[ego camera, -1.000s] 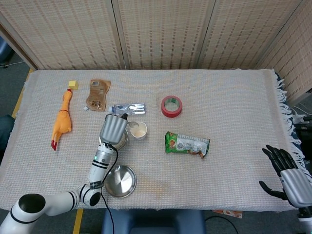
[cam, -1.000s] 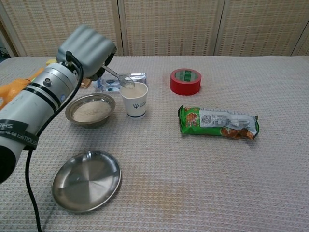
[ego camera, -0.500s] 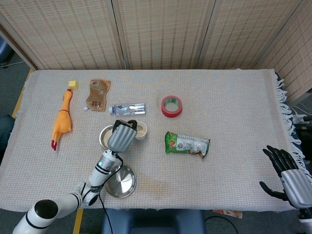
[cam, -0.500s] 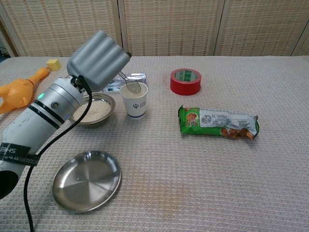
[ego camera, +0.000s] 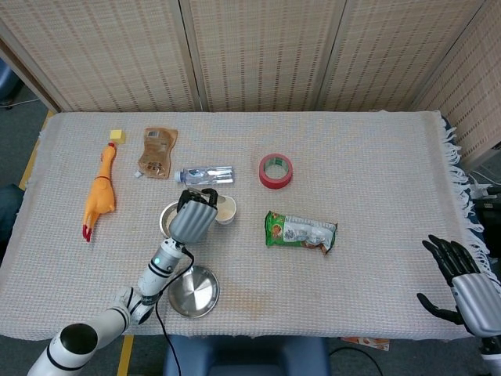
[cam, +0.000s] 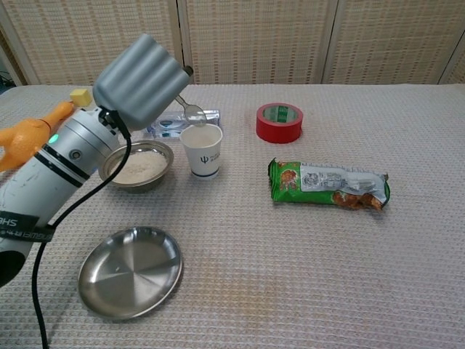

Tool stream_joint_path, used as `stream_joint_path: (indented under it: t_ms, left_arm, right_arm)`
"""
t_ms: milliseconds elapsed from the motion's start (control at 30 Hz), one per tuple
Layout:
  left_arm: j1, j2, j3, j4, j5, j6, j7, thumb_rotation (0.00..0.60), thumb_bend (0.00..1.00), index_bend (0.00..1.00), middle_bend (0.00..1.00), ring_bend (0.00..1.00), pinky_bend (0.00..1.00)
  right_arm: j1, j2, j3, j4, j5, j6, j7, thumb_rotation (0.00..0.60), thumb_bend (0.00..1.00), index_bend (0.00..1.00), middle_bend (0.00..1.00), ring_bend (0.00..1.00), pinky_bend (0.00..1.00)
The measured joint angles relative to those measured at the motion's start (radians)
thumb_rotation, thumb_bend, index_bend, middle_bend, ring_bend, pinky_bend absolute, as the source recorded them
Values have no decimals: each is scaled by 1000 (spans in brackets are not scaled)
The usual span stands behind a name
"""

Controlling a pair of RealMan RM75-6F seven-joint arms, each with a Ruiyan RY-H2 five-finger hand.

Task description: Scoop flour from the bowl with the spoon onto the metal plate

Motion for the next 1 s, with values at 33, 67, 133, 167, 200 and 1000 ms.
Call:
stream_joint_path:
  t_ms: [33,67,133,167,200,1000]
  left_arm:
    - [2,0,-5,-2,-1,1,-4,600,398,731,1000,1000,1000]
    - [4,1,-12,-11,-2,2,-7,600,398,730,1000,1000,1000]
    - [8,7,-21,-36,-6,5,-10,600,398,730,1000,1000,1000]
    - [12,14,-28,-61,-9,7,-11,600,398,729,1000,1000,1000]
    - [15,22,-33,-86,-12,9,-12,600,398,729,1000,1000,1000]
    - [240,660,37,-1355,-421,-346,-130,600,409,729,1000,1000,1000]
  right_arm:
    - [0,0,0,0,1,-1,0,600,176,0,0,0,0]
    - [1,0,0,0,1,-3,-1,600,176,0,0,0,0]
    - [4,0,1,2,3,-8,-2,600,176,0,0,0,0]
    - [5,-1,2,3,4,-10,-3,600,176,0,0,0,0]
    - [5,-2,2,4,6,-12,-4,600,176,0,0,0,0]
    - [-6,-6,-2,-15,-8,8,-37,600,176,0,0,0,0]
